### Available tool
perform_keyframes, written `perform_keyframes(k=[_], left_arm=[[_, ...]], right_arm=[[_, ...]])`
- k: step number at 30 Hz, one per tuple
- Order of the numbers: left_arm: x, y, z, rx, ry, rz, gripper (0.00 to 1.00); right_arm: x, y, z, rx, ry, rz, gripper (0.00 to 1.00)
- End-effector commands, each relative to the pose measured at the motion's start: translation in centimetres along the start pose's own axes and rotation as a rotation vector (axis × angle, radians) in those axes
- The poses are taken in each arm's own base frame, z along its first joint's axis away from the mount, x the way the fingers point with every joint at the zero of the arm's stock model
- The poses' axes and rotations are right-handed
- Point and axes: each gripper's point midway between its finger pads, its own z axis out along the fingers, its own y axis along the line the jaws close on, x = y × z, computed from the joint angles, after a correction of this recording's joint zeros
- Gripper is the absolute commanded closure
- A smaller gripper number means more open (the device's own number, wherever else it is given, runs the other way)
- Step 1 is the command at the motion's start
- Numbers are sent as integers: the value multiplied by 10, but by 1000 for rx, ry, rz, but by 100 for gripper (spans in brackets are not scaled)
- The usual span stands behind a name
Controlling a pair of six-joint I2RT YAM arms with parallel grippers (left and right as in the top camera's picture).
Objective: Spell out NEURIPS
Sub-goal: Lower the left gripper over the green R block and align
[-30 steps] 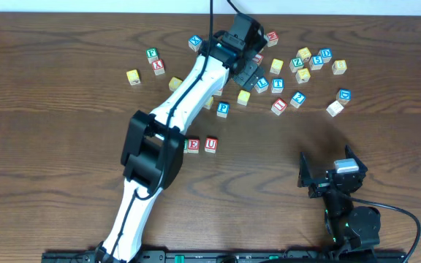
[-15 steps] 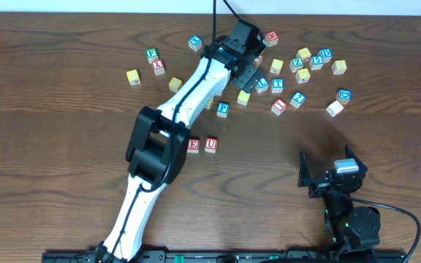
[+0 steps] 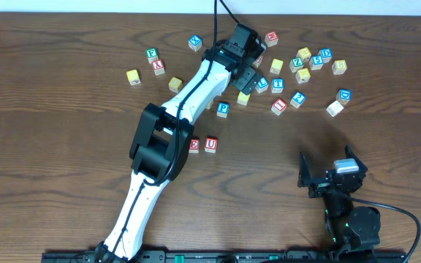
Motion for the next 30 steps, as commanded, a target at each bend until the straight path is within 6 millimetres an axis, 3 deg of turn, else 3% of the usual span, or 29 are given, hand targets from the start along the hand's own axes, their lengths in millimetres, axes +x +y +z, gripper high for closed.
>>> perform_keyframes(k=[1,12,30], left_arm=[[-7,2,-1,7,-21,12,2],[6,-3,14,18,13,5,2],[4,-7,15,45,5,-44,0]], right_arm=[[0,-3,0,16,1,14,1],[0,-3,0,16,0,13,1],[0,-3,0,16,0,14,1]])
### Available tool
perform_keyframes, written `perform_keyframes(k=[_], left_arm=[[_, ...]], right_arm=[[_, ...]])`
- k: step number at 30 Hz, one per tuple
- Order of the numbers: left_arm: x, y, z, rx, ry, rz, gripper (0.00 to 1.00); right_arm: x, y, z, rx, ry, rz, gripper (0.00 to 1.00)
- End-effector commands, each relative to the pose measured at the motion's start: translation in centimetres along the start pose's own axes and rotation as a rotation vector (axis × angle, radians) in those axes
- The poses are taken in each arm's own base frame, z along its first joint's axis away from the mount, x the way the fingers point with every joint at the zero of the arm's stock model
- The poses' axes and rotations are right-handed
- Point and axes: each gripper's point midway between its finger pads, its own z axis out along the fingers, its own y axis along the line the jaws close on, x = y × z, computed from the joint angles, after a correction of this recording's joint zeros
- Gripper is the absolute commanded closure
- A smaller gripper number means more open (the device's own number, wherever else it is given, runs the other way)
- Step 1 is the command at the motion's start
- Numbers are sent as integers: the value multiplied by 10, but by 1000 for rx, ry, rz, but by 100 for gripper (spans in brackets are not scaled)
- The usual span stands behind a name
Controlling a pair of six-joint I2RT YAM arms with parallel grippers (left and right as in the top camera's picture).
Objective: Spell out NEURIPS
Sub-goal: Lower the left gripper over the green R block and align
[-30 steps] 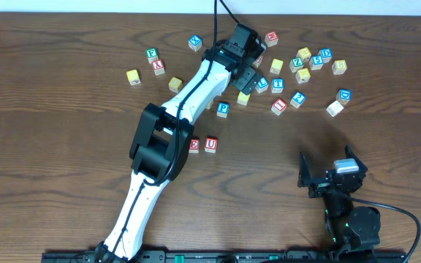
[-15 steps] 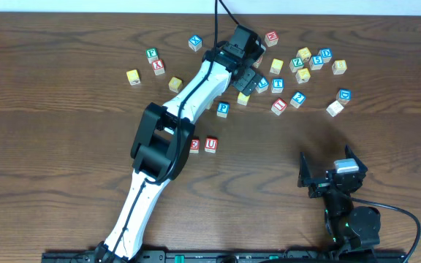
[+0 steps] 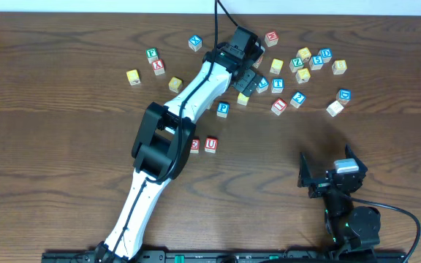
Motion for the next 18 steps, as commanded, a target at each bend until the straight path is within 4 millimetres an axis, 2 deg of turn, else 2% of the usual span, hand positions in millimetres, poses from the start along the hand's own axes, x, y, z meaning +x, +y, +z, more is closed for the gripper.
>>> perform_keyframes(k=[1,10,18], left_arm=[[-3,-4,2,37,-12,-12,0],[-4,-4,3,36,-16,-23,1],[5,-7,15,43,9,-31,1]], right_arm=[[0,-3,0,16,1,13,1],[0,-3,0,16,1,14,1],[0,-3,0,16,0,14,1]])
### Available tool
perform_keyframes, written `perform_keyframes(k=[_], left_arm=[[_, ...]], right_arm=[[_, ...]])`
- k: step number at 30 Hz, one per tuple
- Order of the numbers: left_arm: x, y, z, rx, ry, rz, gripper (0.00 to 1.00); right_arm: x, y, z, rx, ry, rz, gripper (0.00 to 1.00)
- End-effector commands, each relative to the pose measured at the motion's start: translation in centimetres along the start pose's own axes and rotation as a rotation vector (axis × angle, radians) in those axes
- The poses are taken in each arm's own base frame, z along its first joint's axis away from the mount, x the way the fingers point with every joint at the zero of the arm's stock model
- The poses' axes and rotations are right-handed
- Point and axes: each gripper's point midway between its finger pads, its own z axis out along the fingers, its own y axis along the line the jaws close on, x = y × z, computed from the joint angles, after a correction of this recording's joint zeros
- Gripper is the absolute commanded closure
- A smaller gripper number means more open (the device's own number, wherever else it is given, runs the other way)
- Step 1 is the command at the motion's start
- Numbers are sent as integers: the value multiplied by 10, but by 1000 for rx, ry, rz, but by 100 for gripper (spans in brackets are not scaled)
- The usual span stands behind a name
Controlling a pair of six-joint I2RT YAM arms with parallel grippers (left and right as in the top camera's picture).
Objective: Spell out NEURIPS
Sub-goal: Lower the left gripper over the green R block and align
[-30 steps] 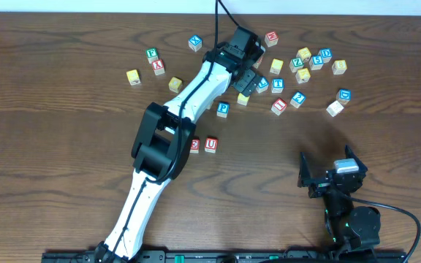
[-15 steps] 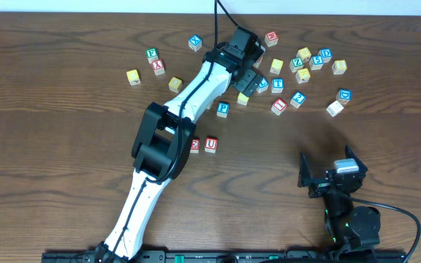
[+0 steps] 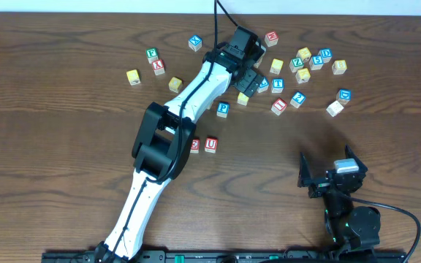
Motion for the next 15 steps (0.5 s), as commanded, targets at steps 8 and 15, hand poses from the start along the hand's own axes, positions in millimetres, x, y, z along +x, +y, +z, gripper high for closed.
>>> perform_keyframes(k=[8,15], left_arm=[[3,2,13,7,3,-18,1],[1,2,13,4,-8,-1,2]], right_arm=[[0,-3,0,16,1,14,1],[0,-3,0,16,1,14,1]])
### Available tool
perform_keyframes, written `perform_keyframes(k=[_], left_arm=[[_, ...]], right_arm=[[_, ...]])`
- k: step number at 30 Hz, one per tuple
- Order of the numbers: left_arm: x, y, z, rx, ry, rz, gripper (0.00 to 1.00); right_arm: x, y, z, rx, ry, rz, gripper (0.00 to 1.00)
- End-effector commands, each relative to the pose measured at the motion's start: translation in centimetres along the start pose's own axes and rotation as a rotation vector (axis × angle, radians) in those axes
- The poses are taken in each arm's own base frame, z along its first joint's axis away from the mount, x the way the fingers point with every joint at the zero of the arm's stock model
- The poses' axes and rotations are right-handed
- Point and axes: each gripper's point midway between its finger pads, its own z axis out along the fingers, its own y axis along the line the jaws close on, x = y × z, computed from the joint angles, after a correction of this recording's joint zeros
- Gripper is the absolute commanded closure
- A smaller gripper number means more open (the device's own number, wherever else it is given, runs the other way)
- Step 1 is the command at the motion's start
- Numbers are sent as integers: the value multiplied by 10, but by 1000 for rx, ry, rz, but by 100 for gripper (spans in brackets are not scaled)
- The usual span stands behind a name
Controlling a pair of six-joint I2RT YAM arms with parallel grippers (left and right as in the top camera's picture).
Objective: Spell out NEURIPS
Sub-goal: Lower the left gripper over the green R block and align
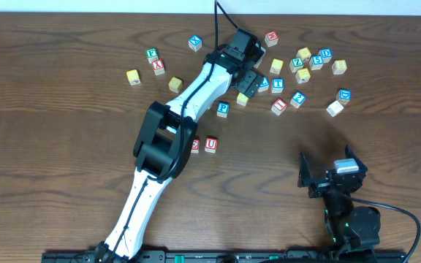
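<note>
Two red-lettered blocks, E (194,146) and U (210,144), stand side by side at mid-table, the E partly under my left arm. A blue P block (224,109) lies above them. My left gripper (248,79) reaches far back into the cluster of letter blocks, its dark fingers spread over a yellow block (243,98) and a blue one (262,85); it looks open and holds nothing I can see. My right gripper (327,169) rests open near the front right, away from all blocks.
Several loose letter blocks are scattered at the back right, such as T (277,85) and a red one (279,106). More lie at the back left around X (158,66) and a yellow block (133,76). The left arm (188,106) crosses the table diagonally.
The left arm has shifted a trace further back and to the right, with its gripper still over the same blocks. No block has moved, and the right arm is still.
E and U stood side by side throughout. The left gripper hovered over the back cluster near the yellow and blue blocks at each moment, edging slightly back each time. The right arm stayed parked at the front right.
</note>
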Motion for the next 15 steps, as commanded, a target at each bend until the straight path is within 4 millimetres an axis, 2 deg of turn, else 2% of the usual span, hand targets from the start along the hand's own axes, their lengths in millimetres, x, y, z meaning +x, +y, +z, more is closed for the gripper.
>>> perform_keyframes(k=[1,7,15], left_arm=[[-1,3,5,2,-3,5,3],[0,3,5,3,-1,5,14],[2,2,5,4,6,4,21]], right_arm=[[0,-3,0,16,0,14,1],[0,-3,0,16,0,14,1],[0,-3,0,16,0,14,1]])
